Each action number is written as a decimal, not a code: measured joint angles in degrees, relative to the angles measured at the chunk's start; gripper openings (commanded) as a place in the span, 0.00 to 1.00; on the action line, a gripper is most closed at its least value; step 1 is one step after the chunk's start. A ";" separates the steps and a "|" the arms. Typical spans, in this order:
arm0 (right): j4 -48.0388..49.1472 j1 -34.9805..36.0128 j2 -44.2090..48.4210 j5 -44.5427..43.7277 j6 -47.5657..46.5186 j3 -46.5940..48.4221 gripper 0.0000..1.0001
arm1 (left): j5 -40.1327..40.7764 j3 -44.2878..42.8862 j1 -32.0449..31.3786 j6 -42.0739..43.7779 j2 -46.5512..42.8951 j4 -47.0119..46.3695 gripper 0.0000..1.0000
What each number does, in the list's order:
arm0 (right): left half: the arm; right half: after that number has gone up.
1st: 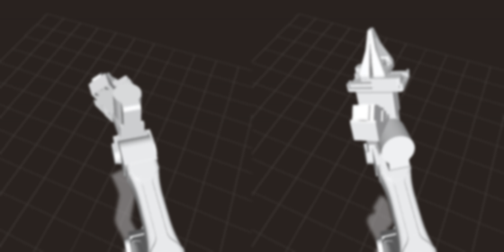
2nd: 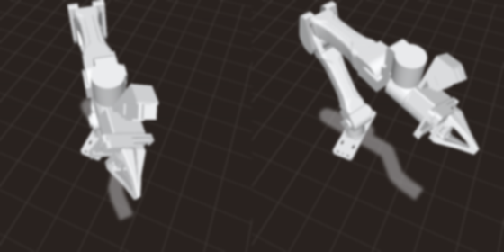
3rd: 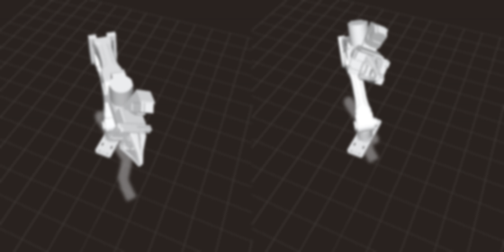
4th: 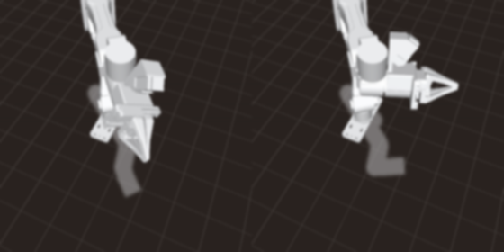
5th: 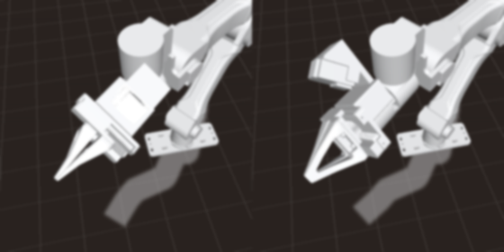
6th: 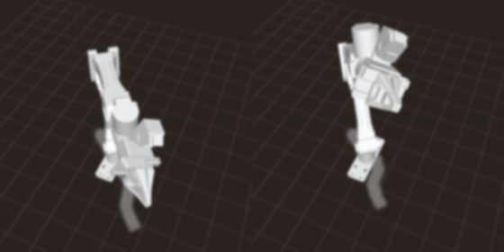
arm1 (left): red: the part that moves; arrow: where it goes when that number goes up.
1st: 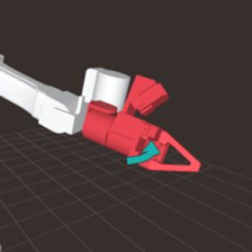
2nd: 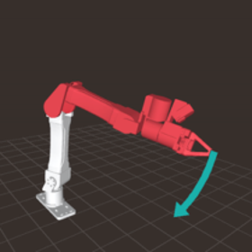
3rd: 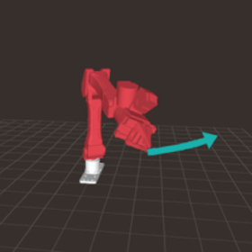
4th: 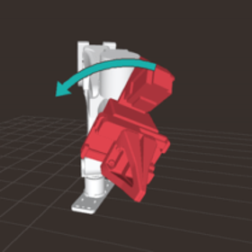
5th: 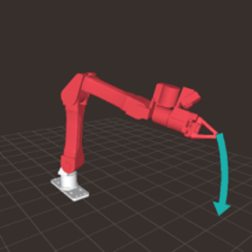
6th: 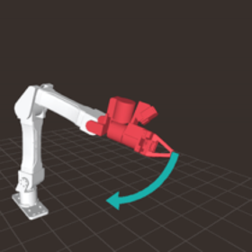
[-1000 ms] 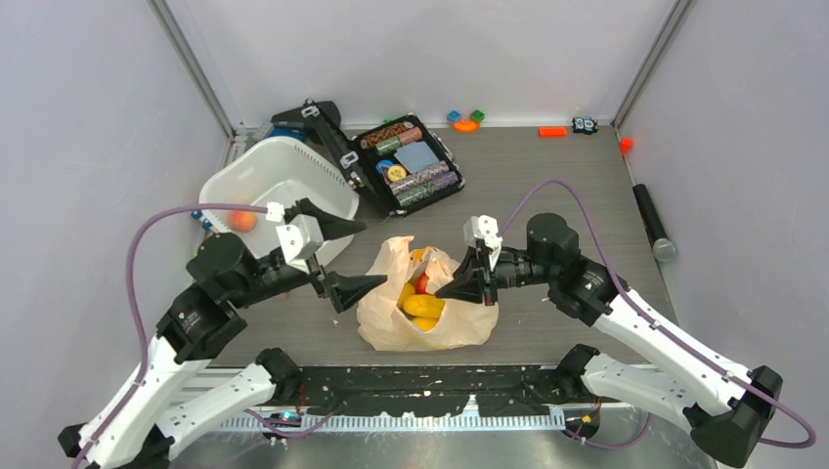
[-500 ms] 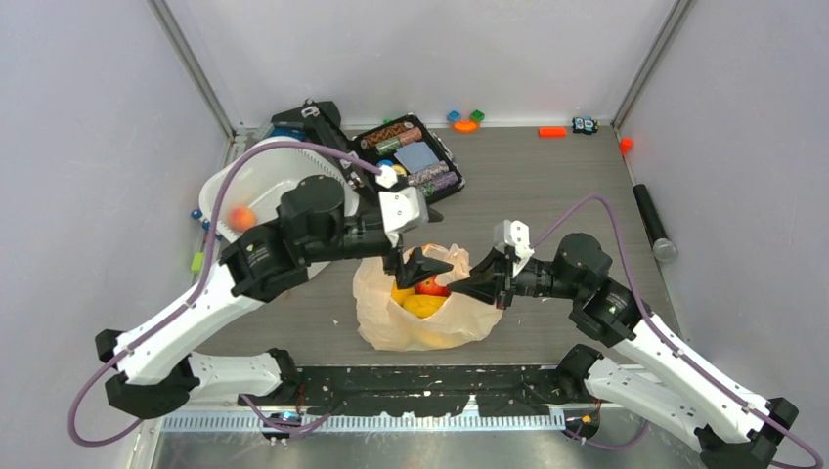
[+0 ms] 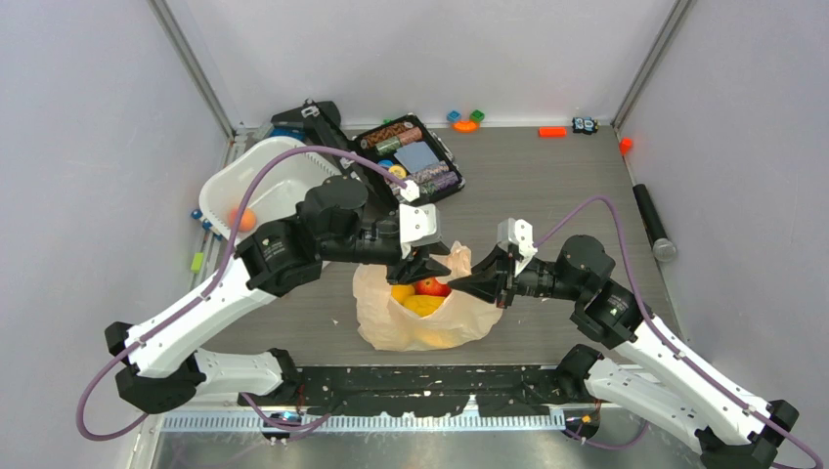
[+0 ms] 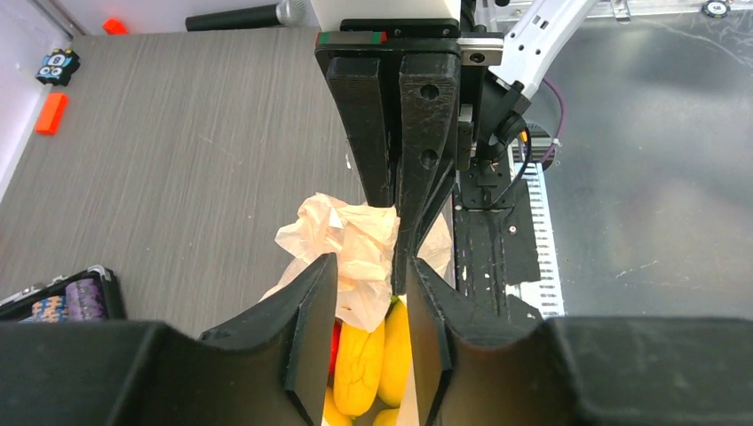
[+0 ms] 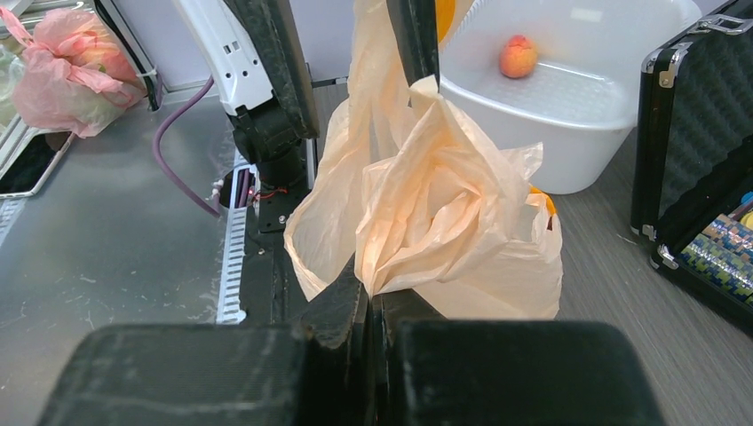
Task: Place the fake fruits into the plastic bag and tie a complex knot
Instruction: Adjust the plastic bag at the center of the board.
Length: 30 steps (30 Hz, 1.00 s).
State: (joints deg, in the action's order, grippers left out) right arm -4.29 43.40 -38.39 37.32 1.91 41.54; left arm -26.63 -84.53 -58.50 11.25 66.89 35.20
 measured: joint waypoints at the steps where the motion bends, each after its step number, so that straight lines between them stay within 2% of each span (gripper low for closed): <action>1: 0.02 0.00 0.00 0.00 0.00 0.00 0.05 | -0.09 0.04 0.13 -0.04 0.07 0.09 0.32; 8: 0.02 0.00 -0.11 0.02 0.09 0.00 0.05 | -1.07 0.11 0.57 -0.07 1.42 0.28 0.21; 30: 0.48 -0.02 -0.63 0.04 0.44 -0.09 0.05 | -2.05 3.56 5.29 -2.93 1.70 -2.91 0.22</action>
State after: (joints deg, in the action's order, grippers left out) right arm -3.81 43.38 -39.03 37.36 2.35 41.45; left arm -28.69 -80.97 -53.21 8.32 68.60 32.29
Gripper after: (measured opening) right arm 0.070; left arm 0.229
